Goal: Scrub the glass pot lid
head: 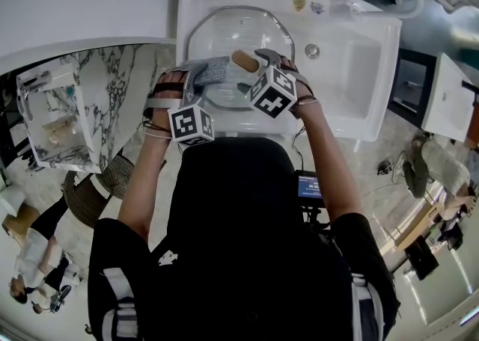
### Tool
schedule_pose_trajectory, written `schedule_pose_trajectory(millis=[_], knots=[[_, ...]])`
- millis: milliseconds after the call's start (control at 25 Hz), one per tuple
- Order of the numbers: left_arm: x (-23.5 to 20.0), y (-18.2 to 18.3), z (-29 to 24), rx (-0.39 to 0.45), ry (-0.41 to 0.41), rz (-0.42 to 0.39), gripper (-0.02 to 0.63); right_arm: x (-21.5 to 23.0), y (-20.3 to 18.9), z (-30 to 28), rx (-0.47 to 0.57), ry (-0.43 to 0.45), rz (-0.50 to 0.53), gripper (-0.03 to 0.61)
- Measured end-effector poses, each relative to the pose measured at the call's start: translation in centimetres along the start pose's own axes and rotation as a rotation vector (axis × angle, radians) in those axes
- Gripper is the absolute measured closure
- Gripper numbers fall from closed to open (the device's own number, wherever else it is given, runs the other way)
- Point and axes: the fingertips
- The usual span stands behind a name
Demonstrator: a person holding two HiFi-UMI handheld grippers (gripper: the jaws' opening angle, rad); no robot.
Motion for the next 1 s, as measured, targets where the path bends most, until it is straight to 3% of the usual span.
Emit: schedule_pose_trajectory(millis=[1000], knots=[[-5.7, 1.4, -4.5, 0.004, 0.062, -0.027, 0.541, 0.0, 0.0, 0.0, -0.001, 0.001, -0.003, 0.202]])
Point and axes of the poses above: the fingertips, and each gripper's own axes: z backward along the fingers, x to its right, y out of its top, and after that the axes turned 6 degrees about -z, right-handed
